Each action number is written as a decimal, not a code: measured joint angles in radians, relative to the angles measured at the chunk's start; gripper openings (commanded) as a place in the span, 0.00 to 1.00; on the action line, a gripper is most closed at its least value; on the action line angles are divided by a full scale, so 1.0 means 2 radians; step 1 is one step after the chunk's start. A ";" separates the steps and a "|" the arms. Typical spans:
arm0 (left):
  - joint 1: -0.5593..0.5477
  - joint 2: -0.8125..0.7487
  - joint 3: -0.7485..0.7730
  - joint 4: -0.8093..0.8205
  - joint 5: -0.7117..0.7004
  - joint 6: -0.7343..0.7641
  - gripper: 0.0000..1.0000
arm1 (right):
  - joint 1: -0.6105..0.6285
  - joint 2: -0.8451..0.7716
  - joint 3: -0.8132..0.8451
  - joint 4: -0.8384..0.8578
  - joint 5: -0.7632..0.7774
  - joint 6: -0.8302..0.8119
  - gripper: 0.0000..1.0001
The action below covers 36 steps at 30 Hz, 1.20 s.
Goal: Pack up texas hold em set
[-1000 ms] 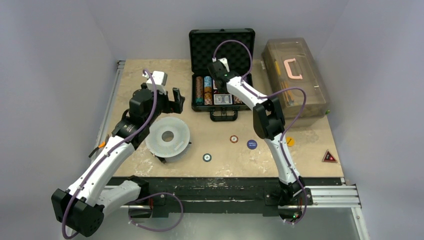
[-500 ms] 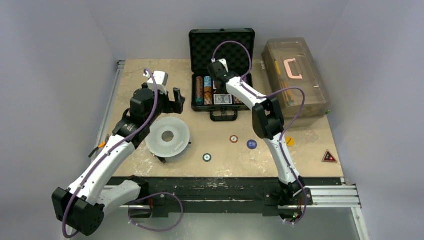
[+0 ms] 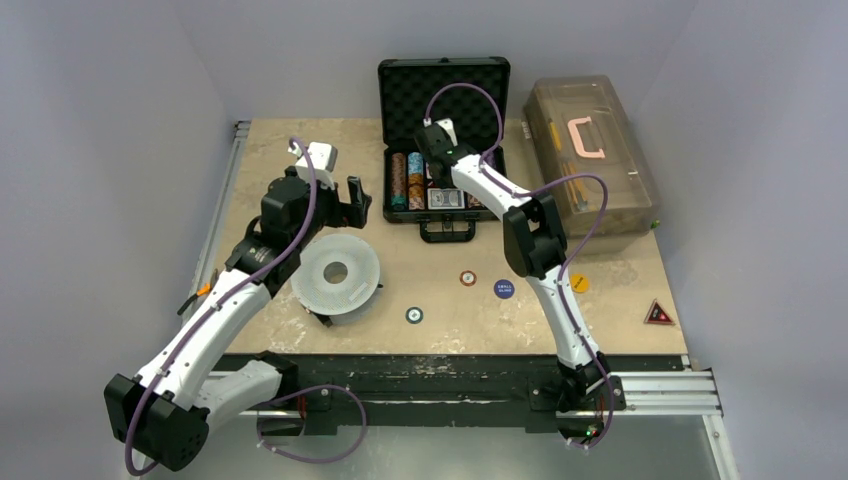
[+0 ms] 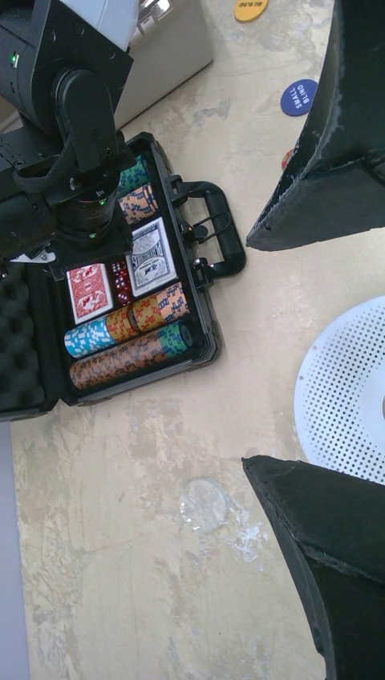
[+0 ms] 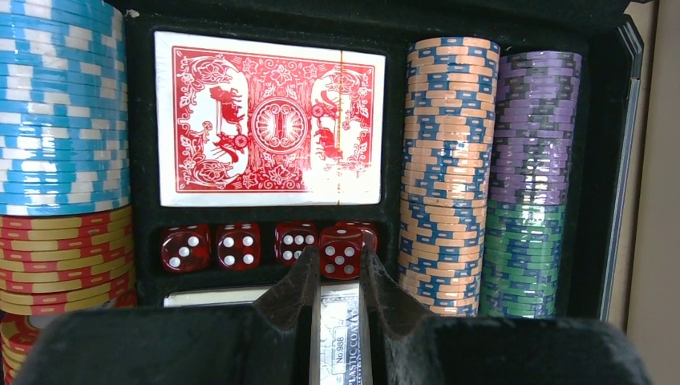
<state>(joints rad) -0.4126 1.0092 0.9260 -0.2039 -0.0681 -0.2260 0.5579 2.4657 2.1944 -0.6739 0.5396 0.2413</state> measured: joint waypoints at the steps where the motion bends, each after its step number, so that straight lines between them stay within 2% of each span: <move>1: 0.000 0.000 0.000 0.000 0.001 0.000 0.94 | 0.000 0.000 0.000 0.000 -0.001 0.000 0.00; 15: 0.000 0.007 0.000 0.000 0.005 -0.001 0.94 | -0.011 0.000 -0.001 0.028 -0.069 0.007 0.00; 32: 0.000 0.013 0.006 -0.003 0.007 -0.011 0.95 | -0.014 -0.033 -0.062 0.047 -0.086 0.013 0.00; 36: 0.000 0.014 0.007 -0.004 0.008 -0.011 0.94 | -0.017 -0.033 -0.063 0.047 -0.089 0.013 0.07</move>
<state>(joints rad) -0.4126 1.0367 0.9394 -0.2111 -0.0517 -0.2485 0.5247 2.3989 2.0678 -0.5797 0.3607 0.2668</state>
